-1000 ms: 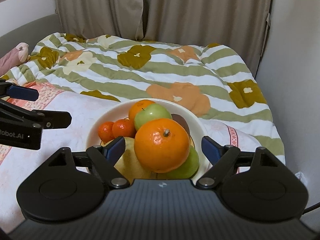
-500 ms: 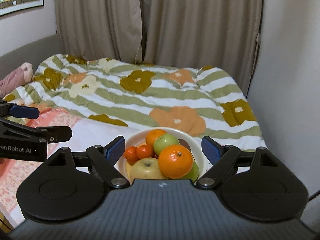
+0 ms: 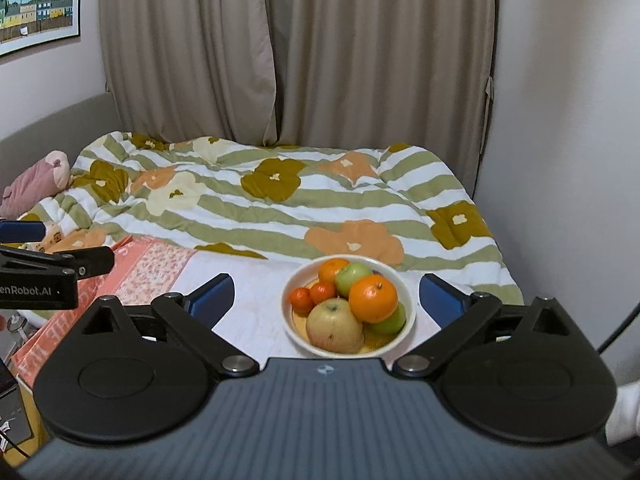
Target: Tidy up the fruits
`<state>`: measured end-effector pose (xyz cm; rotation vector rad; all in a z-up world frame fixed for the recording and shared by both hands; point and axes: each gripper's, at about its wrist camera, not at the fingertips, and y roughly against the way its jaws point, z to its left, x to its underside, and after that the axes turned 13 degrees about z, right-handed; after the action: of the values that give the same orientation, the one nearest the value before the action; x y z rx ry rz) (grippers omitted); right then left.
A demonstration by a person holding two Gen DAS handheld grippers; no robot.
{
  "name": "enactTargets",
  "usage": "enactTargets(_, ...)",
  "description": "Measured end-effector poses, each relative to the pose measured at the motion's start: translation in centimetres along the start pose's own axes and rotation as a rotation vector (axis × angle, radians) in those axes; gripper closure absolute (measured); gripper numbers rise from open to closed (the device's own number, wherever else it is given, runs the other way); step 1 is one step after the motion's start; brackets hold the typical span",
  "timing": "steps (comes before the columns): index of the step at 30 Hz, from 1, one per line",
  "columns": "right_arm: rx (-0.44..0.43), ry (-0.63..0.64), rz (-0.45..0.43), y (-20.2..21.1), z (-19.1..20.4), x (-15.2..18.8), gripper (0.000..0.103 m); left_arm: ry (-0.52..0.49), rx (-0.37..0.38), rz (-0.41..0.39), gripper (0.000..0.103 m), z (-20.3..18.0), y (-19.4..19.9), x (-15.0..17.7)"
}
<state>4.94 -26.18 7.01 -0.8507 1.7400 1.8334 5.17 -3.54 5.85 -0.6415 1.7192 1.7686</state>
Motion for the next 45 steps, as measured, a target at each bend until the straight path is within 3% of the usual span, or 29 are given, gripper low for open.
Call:
enactTargets(9,0.021,-0.039,0.042,1.3,1.2,2.1,0.0,0.02,-0.035,0.006,0.0,1.2,1.7,2.8)
enactTargets(45,0.071,-0.098,0.11,1.1,2.2,2.6,0.0,-0.028,-0.033,-0.013,0.0,0.6,1.9,2.8)
